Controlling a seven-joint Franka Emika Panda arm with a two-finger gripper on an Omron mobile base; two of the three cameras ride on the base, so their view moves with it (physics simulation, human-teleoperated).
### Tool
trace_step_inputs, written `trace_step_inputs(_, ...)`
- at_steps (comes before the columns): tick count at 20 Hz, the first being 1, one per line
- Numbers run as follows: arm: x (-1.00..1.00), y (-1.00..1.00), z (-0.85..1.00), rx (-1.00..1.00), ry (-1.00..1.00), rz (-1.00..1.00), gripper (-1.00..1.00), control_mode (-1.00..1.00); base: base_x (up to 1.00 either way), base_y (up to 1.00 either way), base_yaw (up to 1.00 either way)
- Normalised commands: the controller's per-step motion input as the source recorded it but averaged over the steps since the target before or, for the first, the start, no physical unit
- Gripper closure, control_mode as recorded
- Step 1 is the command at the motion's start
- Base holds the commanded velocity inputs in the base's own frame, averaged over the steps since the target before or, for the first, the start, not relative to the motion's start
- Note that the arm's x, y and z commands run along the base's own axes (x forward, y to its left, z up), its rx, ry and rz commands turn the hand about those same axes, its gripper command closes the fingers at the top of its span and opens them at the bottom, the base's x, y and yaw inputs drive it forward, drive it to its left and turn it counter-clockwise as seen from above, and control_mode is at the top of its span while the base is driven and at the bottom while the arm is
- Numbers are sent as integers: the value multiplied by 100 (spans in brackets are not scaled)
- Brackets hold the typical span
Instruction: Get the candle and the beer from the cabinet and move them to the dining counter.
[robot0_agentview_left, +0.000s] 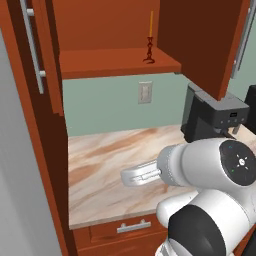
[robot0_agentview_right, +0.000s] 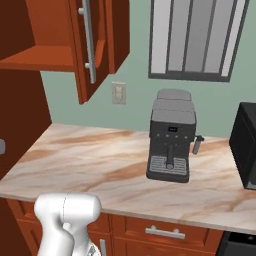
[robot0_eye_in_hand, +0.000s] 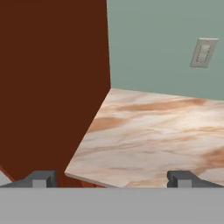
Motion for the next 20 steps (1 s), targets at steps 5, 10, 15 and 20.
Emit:
trace_step_inputs(5, 0, 0, 0, 0, 0, 0, -100, 100, 71, 4, 0)
trace_step_inputs(10, 0, 0, 0, 0, 0, 0, -100, 100, 80, 11, 0)
trace_step_inputs(15, 0, 0, 0, 0, 0, 0, -100, 100, 65, 21, 0)
trace_step_inputs(20, 0, 0, 0, 0, 0, 0, -100, 100, 6, 1, 0)
